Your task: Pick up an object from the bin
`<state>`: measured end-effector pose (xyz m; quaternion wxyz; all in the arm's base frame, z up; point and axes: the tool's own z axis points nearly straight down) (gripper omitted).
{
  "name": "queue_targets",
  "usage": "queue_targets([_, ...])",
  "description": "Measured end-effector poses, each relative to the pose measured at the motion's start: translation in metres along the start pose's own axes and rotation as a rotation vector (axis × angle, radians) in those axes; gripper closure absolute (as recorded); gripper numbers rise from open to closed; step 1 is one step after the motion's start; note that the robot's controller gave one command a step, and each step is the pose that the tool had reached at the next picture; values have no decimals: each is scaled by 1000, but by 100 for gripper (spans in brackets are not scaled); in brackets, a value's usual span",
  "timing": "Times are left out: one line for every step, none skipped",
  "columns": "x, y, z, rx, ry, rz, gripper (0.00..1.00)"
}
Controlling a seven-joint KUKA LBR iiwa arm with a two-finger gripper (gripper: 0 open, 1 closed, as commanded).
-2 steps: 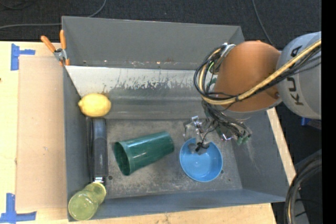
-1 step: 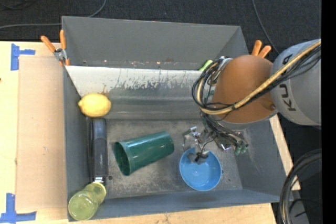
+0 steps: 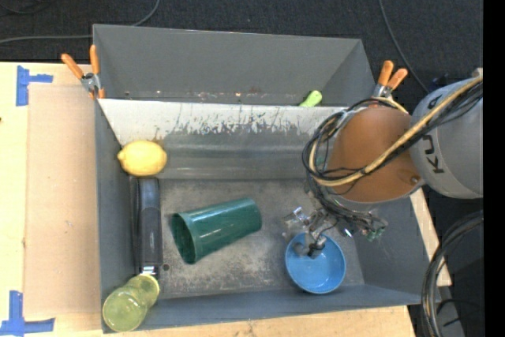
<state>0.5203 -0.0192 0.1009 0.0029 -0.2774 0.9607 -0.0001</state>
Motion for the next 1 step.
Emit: queue_targets([-5,16,-96,-4,7,128,100])
